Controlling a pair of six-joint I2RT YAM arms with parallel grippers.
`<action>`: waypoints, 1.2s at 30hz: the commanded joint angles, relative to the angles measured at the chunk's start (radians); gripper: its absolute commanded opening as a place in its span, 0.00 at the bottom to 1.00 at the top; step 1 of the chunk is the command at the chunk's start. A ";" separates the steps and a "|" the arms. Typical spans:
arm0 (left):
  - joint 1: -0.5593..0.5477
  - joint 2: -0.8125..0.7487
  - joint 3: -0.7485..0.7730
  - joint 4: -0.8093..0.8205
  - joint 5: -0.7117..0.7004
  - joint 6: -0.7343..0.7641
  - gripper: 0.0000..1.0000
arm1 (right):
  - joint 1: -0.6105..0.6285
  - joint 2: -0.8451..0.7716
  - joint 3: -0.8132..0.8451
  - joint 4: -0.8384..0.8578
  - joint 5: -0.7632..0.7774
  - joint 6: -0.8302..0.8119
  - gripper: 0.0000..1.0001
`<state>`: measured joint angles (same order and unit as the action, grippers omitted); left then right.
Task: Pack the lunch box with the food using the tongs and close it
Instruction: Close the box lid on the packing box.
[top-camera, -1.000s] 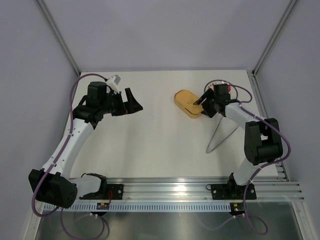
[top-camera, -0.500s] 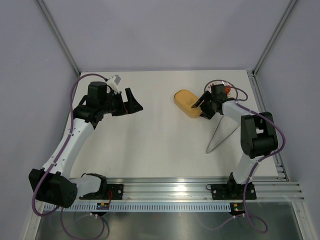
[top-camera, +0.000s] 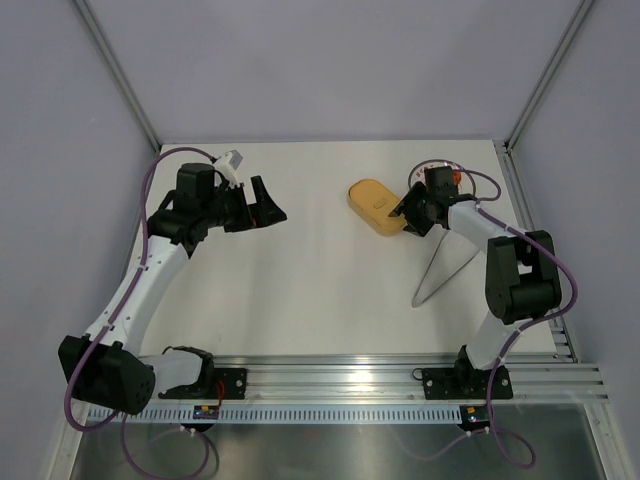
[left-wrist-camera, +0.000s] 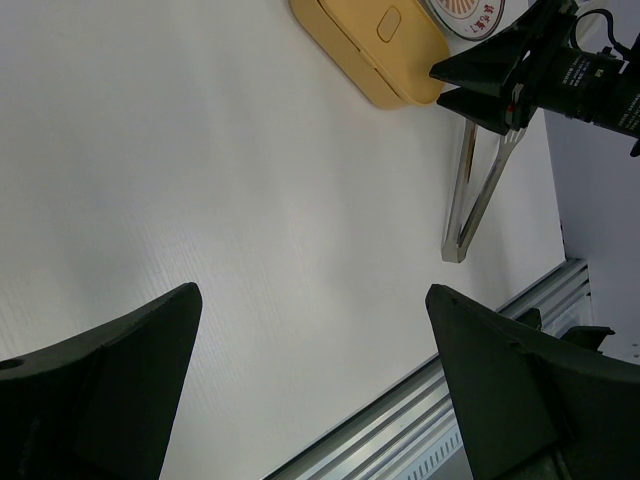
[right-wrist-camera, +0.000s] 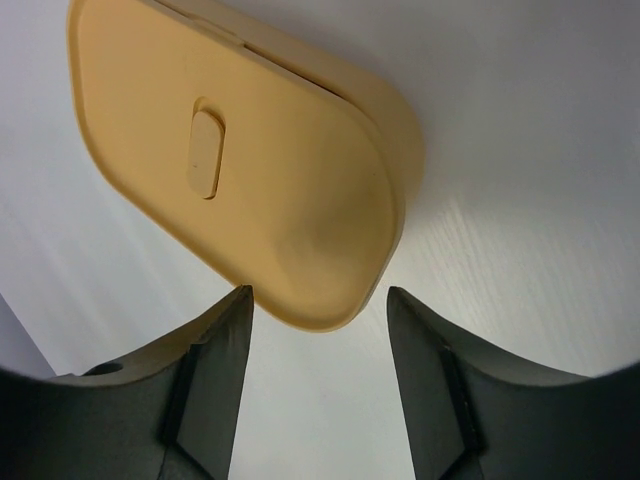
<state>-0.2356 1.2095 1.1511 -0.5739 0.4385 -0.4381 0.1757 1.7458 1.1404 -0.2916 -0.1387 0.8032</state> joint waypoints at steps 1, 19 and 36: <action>0.002 -0.011 -0.007 0.043 0.020 0.007 0.99 | 0.004 -0.025 0.022 -0.038 0.045 -0.025 0.65; 0.004 -0.016 -0.011 0.042 0.016 0.004 0.99 | 0.005 0.007 0.076 -0.014 0.005 -0.022 0.63; 0.004 -0.018 -0.019 0.042 0.012 0.002 0.99 | 0.025 0.029 0.124 -0.020 -0.021 -0.042 0.61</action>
<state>-0.2356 1.2091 1.1358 -0.5743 0.4404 -0.4381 0.1925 1.8294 1.2697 -0.3183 -0.1600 0.7826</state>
